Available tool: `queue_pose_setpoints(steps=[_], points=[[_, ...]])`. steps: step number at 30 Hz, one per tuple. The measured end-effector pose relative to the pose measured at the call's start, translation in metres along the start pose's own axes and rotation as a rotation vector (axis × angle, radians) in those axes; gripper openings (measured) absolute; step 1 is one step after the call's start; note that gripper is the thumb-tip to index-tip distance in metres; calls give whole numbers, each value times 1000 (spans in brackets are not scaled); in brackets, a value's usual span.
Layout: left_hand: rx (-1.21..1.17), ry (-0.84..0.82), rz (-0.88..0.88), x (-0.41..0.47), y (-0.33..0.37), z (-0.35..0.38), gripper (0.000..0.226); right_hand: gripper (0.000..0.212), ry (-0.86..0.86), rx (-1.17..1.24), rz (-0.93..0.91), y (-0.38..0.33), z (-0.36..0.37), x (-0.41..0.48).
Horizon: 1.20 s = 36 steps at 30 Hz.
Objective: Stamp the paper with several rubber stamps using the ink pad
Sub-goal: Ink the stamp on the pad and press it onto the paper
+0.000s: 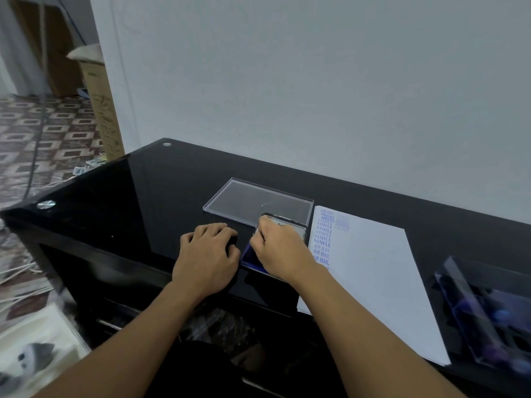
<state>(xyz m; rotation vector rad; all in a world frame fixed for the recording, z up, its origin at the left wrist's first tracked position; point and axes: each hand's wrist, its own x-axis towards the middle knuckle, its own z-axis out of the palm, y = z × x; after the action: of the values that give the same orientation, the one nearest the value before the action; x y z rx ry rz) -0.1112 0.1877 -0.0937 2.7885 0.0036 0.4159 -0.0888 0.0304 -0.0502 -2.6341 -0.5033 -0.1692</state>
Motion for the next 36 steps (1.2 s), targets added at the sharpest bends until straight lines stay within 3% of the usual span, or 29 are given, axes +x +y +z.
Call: queue_pose_setpoints(steps=[36], points=[[-13, 3, 0, 2, -1, -1, 36, 17, -2, -15, 29, -3, 0, -2]])
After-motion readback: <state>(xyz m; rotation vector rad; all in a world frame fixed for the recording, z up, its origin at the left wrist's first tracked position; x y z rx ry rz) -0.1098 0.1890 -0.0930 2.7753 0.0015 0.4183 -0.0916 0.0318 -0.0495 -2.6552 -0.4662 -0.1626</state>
